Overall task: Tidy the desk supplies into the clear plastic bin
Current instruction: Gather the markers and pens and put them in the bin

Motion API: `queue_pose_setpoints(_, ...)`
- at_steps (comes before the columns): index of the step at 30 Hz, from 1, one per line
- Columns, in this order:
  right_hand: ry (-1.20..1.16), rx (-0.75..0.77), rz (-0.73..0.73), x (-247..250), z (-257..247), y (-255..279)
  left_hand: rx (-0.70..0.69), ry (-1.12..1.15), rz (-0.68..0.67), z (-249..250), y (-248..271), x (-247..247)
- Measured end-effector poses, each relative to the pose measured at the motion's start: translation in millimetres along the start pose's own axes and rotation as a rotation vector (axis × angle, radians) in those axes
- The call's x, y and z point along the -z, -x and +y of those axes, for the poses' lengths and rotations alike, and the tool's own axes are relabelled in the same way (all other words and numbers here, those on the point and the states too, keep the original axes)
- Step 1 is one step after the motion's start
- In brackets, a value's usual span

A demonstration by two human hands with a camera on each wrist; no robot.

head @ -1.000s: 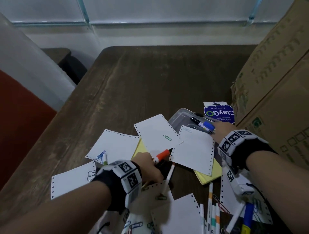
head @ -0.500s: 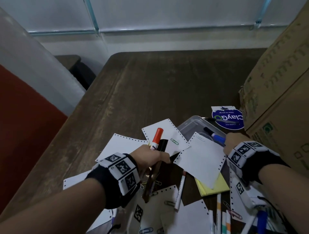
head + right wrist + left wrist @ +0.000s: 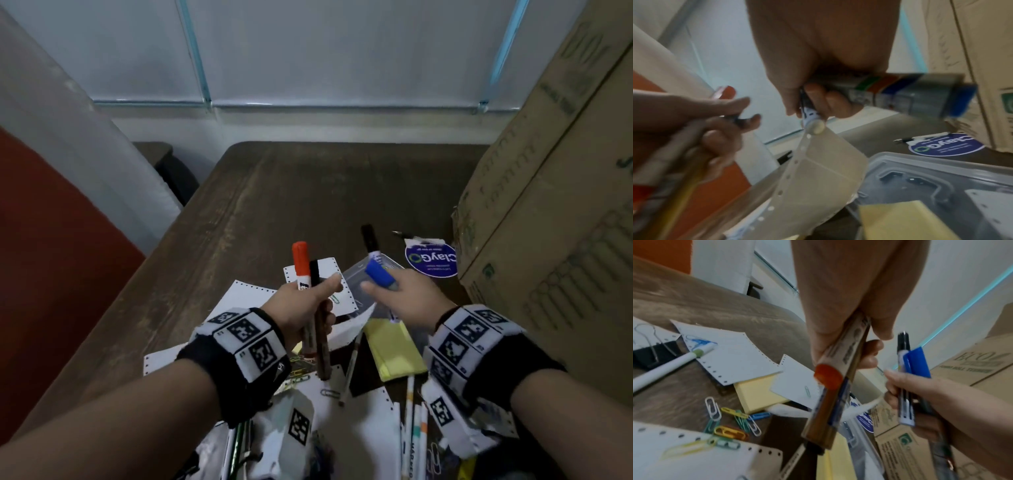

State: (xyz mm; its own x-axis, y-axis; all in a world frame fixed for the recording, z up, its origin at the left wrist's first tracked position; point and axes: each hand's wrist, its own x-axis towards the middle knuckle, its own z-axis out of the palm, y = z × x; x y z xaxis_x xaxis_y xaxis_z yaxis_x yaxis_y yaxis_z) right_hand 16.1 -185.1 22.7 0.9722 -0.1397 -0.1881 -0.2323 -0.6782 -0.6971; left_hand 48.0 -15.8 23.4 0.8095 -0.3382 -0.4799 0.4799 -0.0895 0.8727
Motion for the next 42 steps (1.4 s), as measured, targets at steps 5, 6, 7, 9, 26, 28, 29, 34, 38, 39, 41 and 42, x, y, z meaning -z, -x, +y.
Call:
queue_pose_setpoints(5,-0.103,0.071,-0.121,-7.4,-31.4,29.3,-0.027,0.029,0.053,-1.0,21.2,-10.0)
queue_pose_setpoints(6,-0.093,0.054,-0.141,-6.1,-33.8,32.8,-0.037,0.011,0.054,-2.3,25.5,-10.1)
queue_pose_setpoints(7,-0.079,0.030,-0.159,-4.7,-35.4,36.1,-0.044,-0.001,0.048,-3.1,30.5,-10.2)
queue_pose_setpoints(9,-0.080,0.001,-0.168,-0.1,-37.5,42.9,-0.051,-0.007,0.014,-4.8,39.6,-9.4)
queue_pose_setpoints(26,-0.781,-0.012,-0.416,-32.7,-60.0,69.5,-0.080,-0.106,-0.071,-0.3,75.1,-1.8)
queue_pose_setpoints(28,-0.869,-0.039,-0.478,-38.6,-59.2,71.1,-0.076,-0.139,-0.036,-7.4,73.8,2.9)
queue_pose_setpoints(29,-0.919,-0.048,-0.500,-41.6,-58.3,71.2,-0.080,-0.134,-0.042,-10.1,74.1,4.1)
queue_pose_setpoints(34,-0.897,-0.134,-0.459,-47.5,-59.3,71.3,-0.010,-0.148,0.189,-28.6,70.4,23.3)
queue_pose_setpoints(38,-0.897,-0.276,-0.334,-42.2,-45.6,67.3,0.180,-0.881,0.415,-62.4,56.2,63.2)
queue_pose_setpoints(39,-0.884,-0.299,-0.323,-41.4,-40.8,67.3,0.230,-1.043,0.397,-69.9,58.2,68.0)
queue_pose_setpoints(41,-0.845,-0.320,-0.287,-42.6,-31.7,67.3,0.329,-1.288,0.280,-84.1,63.7,68.1)
queue_pose_setpoints(42,-0.801,-0.325,-0.266,-44.6,-27.1,68.3,0.357,-1.337,0.236,-93.1,66.0,66.2)
